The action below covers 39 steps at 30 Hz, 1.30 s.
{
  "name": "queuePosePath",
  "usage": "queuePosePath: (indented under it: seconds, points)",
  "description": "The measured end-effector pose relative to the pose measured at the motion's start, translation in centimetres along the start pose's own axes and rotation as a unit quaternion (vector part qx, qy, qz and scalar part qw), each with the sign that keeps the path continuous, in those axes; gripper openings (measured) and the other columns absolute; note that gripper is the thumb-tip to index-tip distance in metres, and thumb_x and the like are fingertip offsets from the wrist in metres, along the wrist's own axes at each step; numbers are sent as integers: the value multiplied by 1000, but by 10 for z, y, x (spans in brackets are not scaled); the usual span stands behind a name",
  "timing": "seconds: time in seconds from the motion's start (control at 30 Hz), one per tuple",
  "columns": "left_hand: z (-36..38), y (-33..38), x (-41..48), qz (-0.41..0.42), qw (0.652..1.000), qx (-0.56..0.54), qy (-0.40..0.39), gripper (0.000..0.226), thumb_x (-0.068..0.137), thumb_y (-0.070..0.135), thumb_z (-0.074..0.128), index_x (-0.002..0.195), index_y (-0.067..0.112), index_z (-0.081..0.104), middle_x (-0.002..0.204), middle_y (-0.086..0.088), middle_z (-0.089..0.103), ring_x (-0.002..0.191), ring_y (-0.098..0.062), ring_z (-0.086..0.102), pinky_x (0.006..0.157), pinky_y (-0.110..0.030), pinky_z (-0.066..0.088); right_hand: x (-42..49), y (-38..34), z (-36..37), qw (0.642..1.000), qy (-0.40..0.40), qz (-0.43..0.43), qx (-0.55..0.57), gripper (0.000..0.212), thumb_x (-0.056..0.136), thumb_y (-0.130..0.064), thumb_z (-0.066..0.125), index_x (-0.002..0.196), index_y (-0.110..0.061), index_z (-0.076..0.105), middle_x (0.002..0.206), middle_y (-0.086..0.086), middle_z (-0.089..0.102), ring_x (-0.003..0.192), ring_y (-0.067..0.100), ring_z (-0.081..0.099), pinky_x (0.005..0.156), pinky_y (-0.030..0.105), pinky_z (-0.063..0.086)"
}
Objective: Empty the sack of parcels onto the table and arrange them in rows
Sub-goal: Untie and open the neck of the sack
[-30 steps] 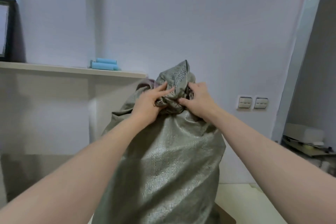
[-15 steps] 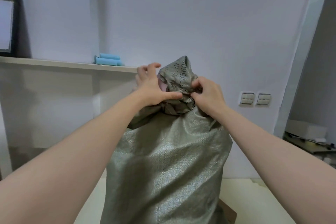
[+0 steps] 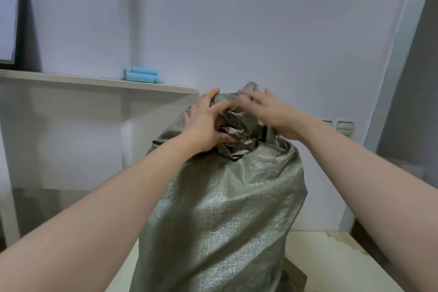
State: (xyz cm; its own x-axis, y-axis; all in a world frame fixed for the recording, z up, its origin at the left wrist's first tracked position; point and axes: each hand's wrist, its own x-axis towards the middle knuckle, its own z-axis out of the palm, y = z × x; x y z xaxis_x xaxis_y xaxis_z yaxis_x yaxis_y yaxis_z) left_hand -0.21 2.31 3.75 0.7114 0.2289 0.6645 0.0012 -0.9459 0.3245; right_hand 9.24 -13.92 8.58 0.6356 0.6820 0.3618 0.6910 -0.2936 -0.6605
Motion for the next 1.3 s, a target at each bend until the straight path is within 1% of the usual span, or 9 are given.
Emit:
queuePosePath:
  seconds: [0.17,0.37,0.63,0.77,0.9,1.03,1.1,1.2,1.3]
  points:
    - [2,-5,-4,-9,989,73,-125,102,67,50,83,147,49,20,158,16,-26,149,-28,-11,108,-75,4,-7,24,16,991,-26,-43,-126,83,77,-58,72,146,-34,33,146,-1,42,132,18,42,109,31,35]
    - [12,-17,-5,66,997,-1,31,70,85,7,71,145,30,42,164,10,-2,151,-29,2,119,-54,18,-12,10,41,956,195,-146,-167,41,82,-4,60,118,-22,67,111,1,70,106,24,61,87,32,48]
    - [-49,23,45,194,957,8,215,42,89,0,61,130,9,57,155,1,35,147,-29,21,114,-28,17,22,-48,-11,897,333,-269,-110,40,79,-2,56,111,-19,73,108,-3,74,106,19,66,94,34,50]
    - [-25,3,28,135,978,-20,155,55,89,-5,55,139,17,52,154,-5,37,147,-26,24,119,-35,19,18,-16,-1,952,168,-210,-146,43,83,-11,59,125,-16,65,126,1,64,119,20,58,105,31,42]
    - [-1,-14,7,31,994,-26,100,63,87,-9,53,135,32,57,155,0,36,142,-22,33,116,-28,19,-6,-2,10,984,-122,-38,-123,75,83,-63,61,145,-27,40,141,-12,40,129,9,39,112,33,33]
    - [9,-21,5,46,989,-61,130,52,80,-12,61,116,24,71,145,-1,49,135,-20,45,117,-31,27,3,-6,29,997,57,50,25,62,79,-80,46,99,-23,60,107,-2,55,97,21,56,77,33,49]
    - [12,-21,3,70,986,-71,135,43,78,-13,61,103,18,76,137,2,58,135,-18,45,117,-32,30,11,0,38,989,111,96,-29,68,70,-78,60,116,-29,48,131,6,40,113,29,53,88,41,51]
    - [14,-16,-4,55,979,-94,174,37,76,-16,59,94,12,75,137,3,58,132,-15,47,109,-17,29,16,7,44,990,23,139,8,127,49,-82,72,152,-35,12,157,8,21,138,31,36,112,47,36]
    - [14,-7,-11,-13,962,-165,218,44,72,-15,63,100,19,57,137,0,43,106,10,48,90,-18,45,14,12,45,987,-36,105,114,101,61,-58,83,143,-25,35,133,6,57,117,26,59,97,50,51]
